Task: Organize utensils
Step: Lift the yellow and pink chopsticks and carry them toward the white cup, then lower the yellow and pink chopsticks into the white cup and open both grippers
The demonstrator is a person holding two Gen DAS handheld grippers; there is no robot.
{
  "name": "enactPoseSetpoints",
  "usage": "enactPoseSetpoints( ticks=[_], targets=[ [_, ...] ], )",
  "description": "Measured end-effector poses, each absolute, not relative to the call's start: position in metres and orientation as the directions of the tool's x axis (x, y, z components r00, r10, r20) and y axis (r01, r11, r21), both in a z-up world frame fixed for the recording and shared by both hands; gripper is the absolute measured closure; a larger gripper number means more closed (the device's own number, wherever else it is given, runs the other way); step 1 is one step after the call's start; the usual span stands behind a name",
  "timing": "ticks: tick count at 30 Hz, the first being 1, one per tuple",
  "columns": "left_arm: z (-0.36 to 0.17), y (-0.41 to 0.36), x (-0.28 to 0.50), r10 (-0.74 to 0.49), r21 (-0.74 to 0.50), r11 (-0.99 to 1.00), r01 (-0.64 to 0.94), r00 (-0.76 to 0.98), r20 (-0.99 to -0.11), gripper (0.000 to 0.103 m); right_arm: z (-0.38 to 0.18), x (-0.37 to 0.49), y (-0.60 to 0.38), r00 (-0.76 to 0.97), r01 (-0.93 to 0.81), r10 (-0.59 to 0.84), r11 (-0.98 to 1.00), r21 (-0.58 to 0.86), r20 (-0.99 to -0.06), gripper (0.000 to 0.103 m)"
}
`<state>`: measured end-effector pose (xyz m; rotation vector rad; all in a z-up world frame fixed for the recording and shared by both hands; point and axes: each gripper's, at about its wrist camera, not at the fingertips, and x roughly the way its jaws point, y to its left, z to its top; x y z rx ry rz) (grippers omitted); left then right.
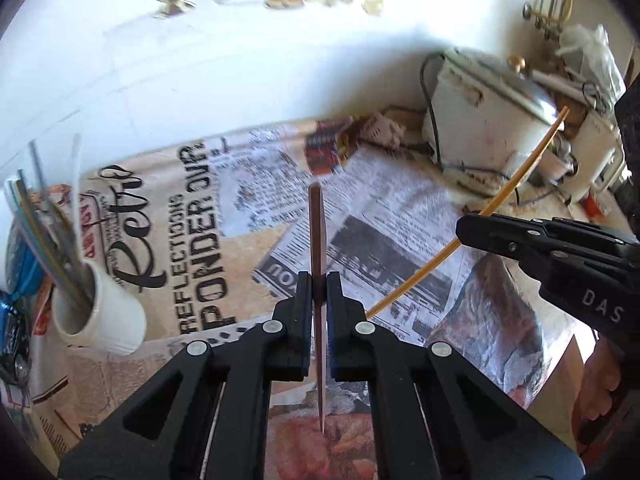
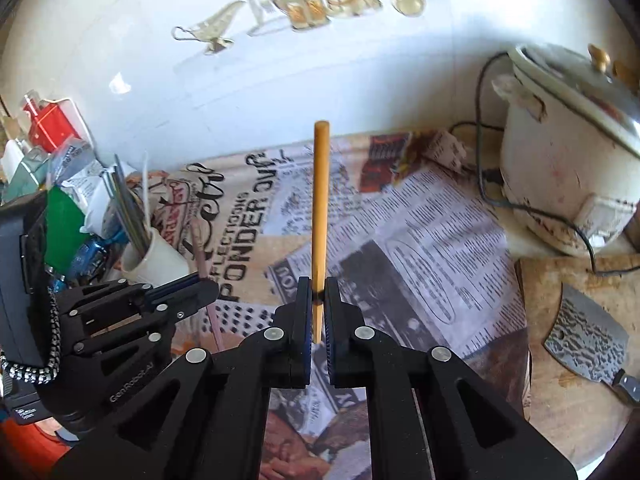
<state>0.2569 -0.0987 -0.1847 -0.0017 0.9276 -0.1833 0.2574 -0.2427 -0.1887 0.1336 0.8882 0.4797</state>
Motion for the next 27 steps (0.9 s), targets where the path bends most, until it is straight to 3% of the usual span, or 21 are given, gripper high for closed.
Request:
enactPoseSetpoints(
  ticks=[7, 27],
  targets=[
    [-0.150, -0.064, 0.238, -0.143, -0.099, 0.990, 0.103, 0.667, -0.731, 0.099, -0.163, 0.252, -0.216, 0.558, -0.404, 0.481, 0.869, 0.285, -0.676, 0.098],
    [-0.063, 0.076, 0.196, 0.046, -0.097, 0.988, -0.120, 0.830, -0.555, 0.099, -0.101, 0.252, -0.094, 0.552, -0.591, 0.601, 0.771, 0.238, -0.578, 0.098]
  ],
)
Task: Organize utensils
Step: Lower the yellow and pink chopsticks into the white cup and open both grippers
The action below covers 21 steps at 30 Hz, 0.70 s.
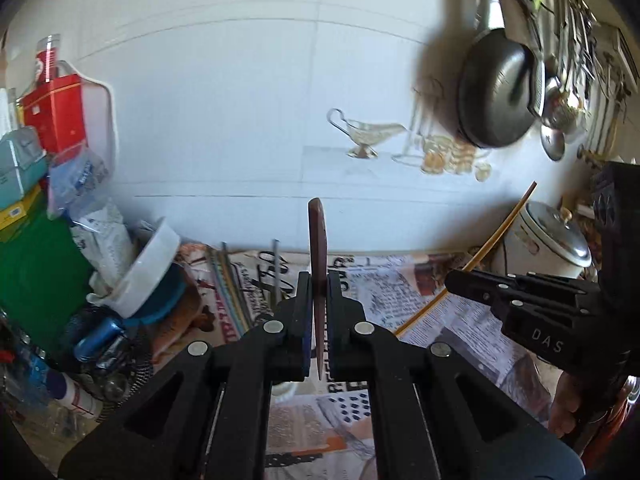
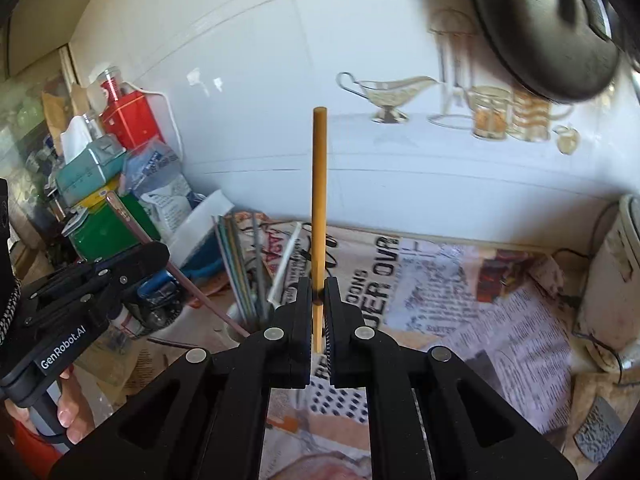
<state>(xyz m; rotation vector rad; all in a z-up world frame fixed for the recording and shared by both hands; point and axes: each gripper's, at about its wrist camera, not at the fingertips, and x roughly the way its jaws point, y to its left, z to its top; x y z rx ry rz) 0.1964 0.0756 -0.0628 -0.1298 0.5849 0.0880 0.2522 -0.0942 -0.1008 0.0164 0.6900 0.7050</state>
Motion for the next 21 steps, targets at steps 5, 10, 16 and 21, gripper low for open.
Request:
enactPoseSetpoints(
  ticks=[5, 10, 16, 21],
  targets=[
    [-0.056, 0.105, 0.192, 0.081, -0.106, 0.981, -0.164, 0.837, -0.541, 0.099, -0.098, 0.255, -0.059, 0.525, -0.630, 0.634, 0.738, 0.242, -0.568, 0.098],
    [-0.061, 0.129, 0.195, 0.093, -0.113, 0.976, -0.184, 0.832, -0.547, 0.099, -0.102, 0.260, -0.029, 0.500, -0.650, 0.647, 0.719, 0.244, -0.576, 0.098],
    [-0.084, 0.144, 0.206, 0.074, -0.127, 0.975, -0.181, 0.809, -0.582, 0.099, -0.126, 0.267, -0.004, 0.457, -0.648, 0.630, 0.720, 0.251, -0.627, 0.098],
    [-0.112, 0.153, 0.221, 0.042, -0.145, 0.974, -0.174, 0.769, -0.637, 0.099, -0.149, 0.274, 0.010, 0.420, -0.635, 0.603, 0.729, 0.255, -0.678, 0.098]
  ],
)
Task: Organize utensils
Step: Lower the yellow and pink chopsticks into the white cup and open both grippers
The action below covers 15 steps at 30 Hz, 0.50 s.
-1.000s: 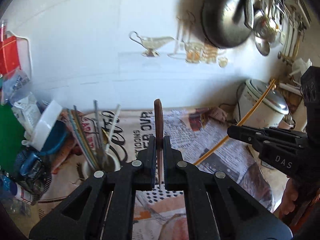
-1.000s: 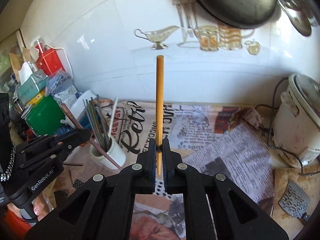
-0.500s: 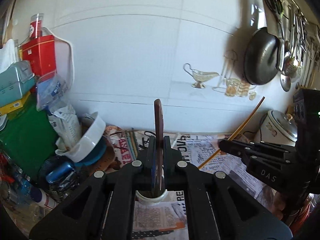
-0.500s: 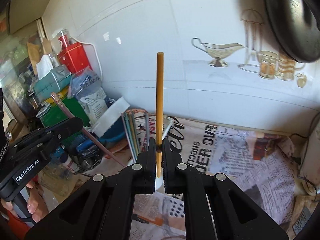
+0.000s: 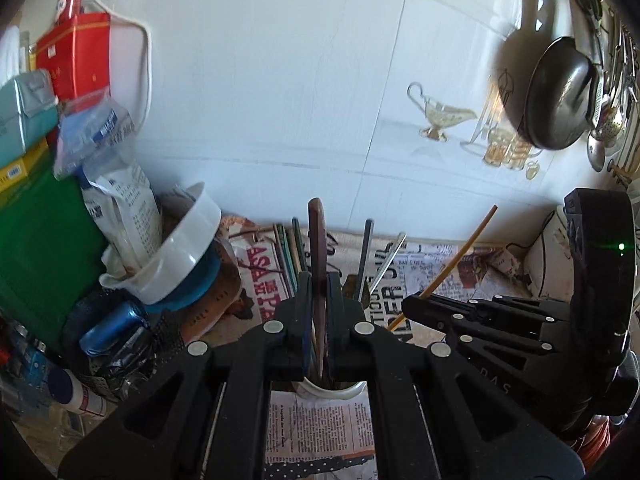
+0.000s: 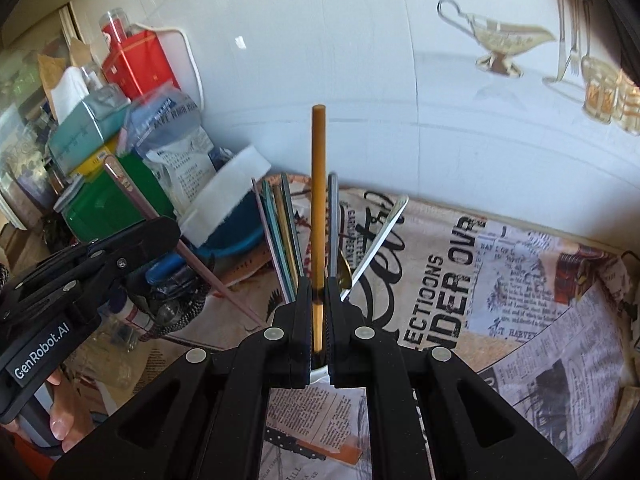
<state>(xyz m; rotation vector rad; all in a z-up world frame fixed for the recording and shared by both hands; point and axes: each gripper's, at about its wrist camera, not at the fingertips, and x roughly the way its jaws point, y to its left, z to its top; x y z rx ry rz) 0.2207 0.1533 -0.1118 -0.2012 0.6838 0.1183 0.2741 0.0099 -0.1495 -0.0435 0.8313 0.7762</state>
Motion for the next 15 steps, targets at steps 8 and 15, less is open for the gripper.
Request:
enactPoseSetpoints(
  ticks=[8, 15],
  targets=[
    [-0.142, 0.166, 0.237, -0.025, -0.197, 0.967, -0.161, 0.711, -0.703, 0.099, -0.174, 0.281, 0.022, 0.389, -0.622, 0.559, 0.746, 0.238, -0.733, 0.098],
    [-0.140, 0.163, 0.239, -0.005, -0.169, 0.972, -0.163, 0.704, -0.710, 0.099, -0.173, 0.286, 0.016, 0.394, -0.604, 0.542, 0.761, 0.235, -0.742, 0.094]
  ],
)
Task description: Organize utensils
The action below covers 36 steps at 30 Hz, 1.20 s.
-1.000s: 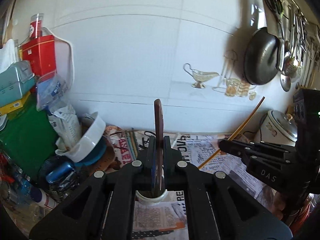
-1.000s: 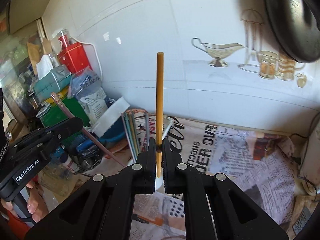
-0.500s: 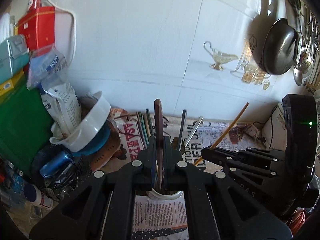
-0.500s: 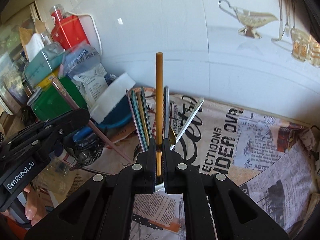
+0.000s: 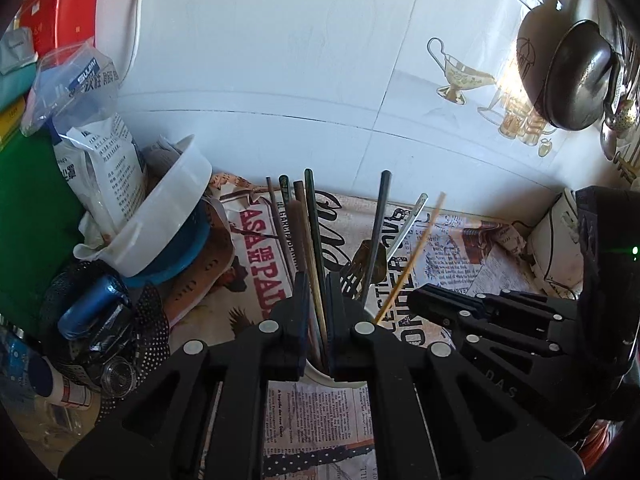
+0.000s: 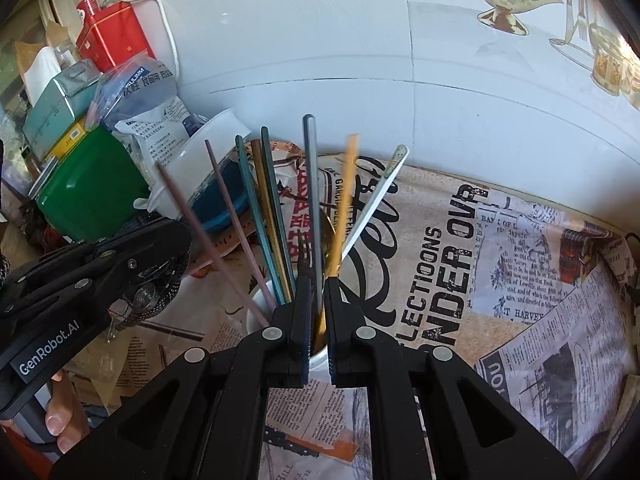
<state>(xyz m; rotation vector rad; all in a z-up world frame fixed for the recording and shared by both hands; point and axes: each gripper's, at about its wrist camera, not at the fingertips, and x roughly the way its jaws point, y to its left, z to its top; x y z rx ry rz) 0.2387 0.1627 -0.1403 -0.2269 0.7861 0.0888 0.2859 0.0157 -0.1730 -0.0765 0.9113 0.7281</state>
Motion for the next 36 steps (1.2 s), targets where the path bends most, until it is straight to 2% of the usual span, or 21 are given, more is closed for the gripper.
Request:
enactPoseSetpoints(
  ticks=[4, 6, 11, 21, 27, 29, 32, 34, 36],
  targets=[
    [-0.127, 0.155, 0.230, 0.013, -0.139, 0.979, -0.149, 0.726, -0.688, 0.094, -0.160, 0.279, 0.002, 0.417, -0.605, 0.554, 0.761, 0.234, -0.721, 0.086],
    [-0.116, 0.148, 0.224, 0.023, -0.123, 0.982, -0.142, 0.742, -0.670, 0.092, -0.151, 0.273, -0.007, 0.435, -0.609, 0.562, 0.759, 0.230, -0.704, 0.086],
    [-0.083, 0.129, 0.206, 0.011, -0.123, 0.987, -0.108, 0.794, -0.607, 0.079, -0.116, 0.254, -0.037, 0.493, -0.617, 0.590, 0.755, 0.220, -0.640, 0.086],
    [-0.011, 0.079, 0.144, 0.005, -0.060, 0.998, -0.032, 0.912, -0.411, 0.070, -0.033, 0.195, -0.124, 0.654, -0.614, 0.617, 0.771, 0.168, -0.438, 0.086],
    [0.013, 0.056, 0.097, -0.018, -0.043, 0.999, 0.004, 0.944, -0.331, 0.065, -0.007, 0.161, -0.159, 0.695, -0.634, 0.635, 0.763, 0.129, -0.338, 0.086],
    [0.015, 0.050, 0.083, -0.010, -0.032, 0.999, 0.001, 0.951, -0.310, 0.057, -0.004, 0.152, -0.164, 0.694, -0.646, 0.646, 0.754, 0.121, -0.320, 0.085],
    [0.016, 0.046, 0.065, 0.013, -0.029, 0.999, -0.022, 0.958, -0.287, 0.046, -0.004, 0.138, -0.167, 0.685, -0.666, 0.663, 0.738, 0.111, -0.302, 0.075],
    [0.016, 0.045, 0.054, 0.026, -0.036, 0.999, -0.038, 0.958, -0.285, 0.041, -0.005, 0.131, -0.171, 0.682, -0.673, 0.671, 0.731, 0.111, -0.291, 0.058],
    [0.015, 0.046, 0.044, 0.048, -0.041, 0.997, -0.062, 0.958, -0.282, 0.031, -0.006, 0.125, -0.176, 0.677, -0.681, 0.682, 0.723, 0.117, -0.278, 0.048]
  ],
)
